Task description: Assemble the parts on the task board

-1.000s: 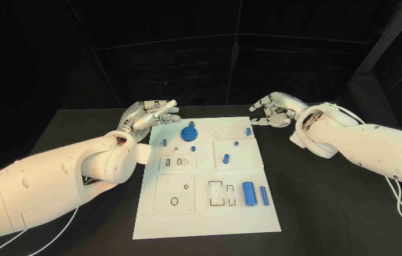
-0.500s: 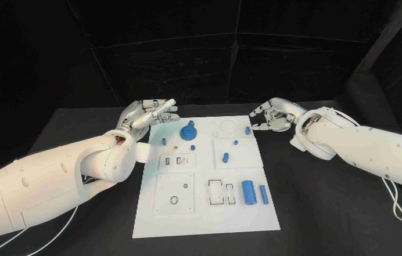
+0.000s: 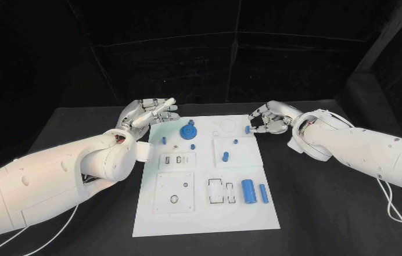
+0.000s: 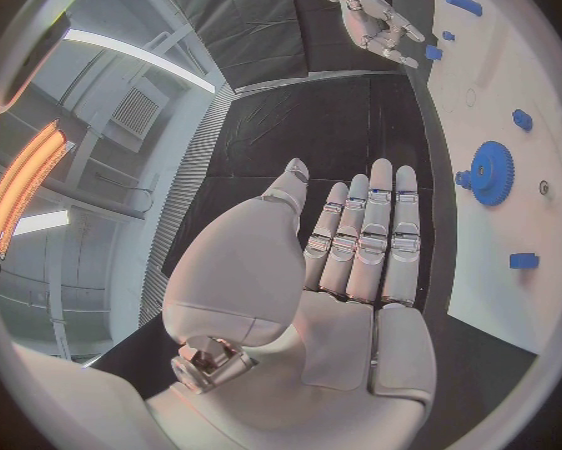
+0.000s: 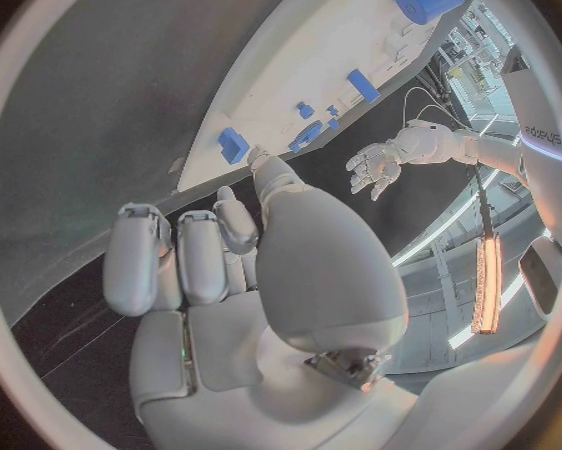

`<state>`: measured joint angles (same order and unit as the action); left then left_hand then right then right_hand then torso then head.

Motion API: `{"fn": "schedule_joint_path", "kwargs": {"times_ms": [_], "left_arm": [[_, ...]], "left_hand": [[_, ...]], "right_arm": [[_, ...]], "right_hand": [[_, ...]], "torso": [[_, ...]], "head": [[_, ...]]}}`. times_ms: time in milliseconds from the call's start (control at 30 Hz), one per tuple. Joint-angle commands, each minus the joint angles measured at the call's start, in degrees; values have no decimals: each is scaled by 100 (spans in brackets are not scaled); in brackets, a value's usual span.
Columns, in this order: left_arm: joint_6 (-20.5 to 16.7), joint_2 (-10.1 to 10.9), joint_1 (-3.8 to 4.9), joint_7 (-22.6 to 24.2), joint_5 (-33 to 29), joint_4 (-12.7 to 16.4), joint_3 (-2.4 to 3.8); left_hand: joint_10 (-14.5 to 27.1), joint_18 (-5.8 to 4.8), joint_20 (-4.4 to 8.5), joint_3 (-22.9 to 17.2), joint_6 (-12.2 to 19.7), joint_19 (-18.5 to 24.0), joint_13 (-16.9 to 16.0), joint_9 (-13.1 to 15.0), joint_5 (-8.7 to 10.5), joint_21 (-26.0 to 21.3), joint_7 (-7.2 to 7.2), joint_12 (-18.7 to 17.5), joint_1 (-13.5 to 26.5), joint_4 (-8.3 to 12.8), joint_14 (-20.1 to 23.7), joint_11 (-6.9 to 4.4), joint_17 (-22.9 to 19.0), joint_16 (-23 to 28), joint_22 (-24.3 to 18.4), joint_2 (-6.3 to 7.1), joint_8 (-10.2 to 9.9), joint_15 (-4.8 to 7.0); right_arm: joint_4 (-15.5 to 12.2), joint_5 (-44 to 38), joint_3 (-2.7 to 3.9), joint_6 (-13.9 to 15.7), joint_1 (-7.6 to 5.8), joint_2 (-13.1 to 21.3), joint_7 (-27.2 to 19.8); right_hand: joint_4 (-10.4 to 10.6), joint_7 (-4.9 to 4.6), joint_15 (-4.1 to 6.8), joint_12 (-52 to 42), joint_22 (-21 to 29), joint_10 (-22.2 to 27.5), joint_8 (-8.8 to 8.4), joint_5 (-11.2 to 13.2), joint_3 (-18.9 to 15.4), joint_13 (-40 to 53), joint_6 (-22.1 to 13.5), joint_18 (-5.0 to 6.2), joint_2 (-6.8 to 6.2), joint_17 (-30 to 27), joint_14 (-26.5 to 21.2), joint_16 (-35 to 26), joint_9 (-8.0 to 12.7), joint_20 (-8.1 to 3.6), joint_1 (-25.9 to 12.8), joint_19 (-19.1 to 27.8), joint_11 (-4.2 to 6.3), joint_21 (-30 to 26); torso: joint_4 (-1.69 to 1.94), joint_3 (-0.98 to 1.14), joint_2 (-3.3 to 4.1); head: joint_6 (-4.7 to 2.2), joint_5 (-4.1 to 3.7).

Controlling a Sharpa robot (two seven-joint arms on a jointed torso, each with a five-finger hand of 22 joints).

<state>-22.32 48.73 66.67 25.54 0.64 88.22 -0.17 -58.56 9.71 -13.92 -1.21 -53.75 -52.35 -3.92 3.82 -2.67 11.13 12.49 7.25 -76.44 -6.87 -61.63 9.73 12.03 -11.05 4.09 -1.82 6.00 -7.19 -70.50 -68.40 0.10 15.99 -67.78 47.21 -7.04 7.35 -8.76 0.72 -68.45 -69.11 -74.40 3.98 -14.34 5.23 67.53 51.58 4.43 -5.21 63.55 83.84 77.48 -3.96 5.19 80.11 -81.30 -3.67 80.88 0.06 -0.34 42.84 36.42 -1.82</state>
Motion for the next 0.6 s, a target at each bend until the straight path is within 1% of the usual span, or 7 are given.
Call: {"fn": "schedule_joint_path", "kwargs": {"times_ms": [33, 500, 600], "left_arm": [[75, -14, 8, 54, -14, 0, 6], [75, -23, 6, 51, -15, -17, 6], [74, -25, 6, 51, -15, -19, 6]], "left_hand": [[-40, 82, 1, 6, -37, -55, 5, -5, -12, -21, -8, -28, -39, 25, -51, -8, 6, 20, -8, -19, -29, -8], [-40, 82, 1, 6, -37, -55, 5, -5, -12, -21, -8, -28, -39, 25, -51, -8, 6, 20, -8, -19, -29, -8], [-40, 82, 1, 7, -38, -58, 5, -5, -13, -30, -7, -36, -41, 31, -50, -7, 9, 29, -11, -26, -34, -8]], "right_arm": [[45, 23, 3, -80, 10, -52, -35], [247, 23, 4, -176, 81, -227, -4], [274, 23, 4, -191, 104, -250, -4]], "right_hand": [[-19, 10, 42, 19, -8, 1, 33, 17, 14, 1, 37, -40, 40, 18, 159, -21, -6, -28, 48, 7, 20, 0], [-99, -3, 41, -19, -24, -44, 107, -3, 91, 44, 212, -43, 172, 47, 174, -8, -26, -29, 176, -3, 16, 8], [-113, -3, 41, -21, -25, -48, 123, -2, 109, 48, 252, -43, 193, 53, 176, -5, -29, -29, 192, -4, 17, 9]], "torso": [[0, 1, 0], [-1, 0, 0], [-4, 4, -3]], "head": [[14, -5], [33, -2], [31, 2]]}}
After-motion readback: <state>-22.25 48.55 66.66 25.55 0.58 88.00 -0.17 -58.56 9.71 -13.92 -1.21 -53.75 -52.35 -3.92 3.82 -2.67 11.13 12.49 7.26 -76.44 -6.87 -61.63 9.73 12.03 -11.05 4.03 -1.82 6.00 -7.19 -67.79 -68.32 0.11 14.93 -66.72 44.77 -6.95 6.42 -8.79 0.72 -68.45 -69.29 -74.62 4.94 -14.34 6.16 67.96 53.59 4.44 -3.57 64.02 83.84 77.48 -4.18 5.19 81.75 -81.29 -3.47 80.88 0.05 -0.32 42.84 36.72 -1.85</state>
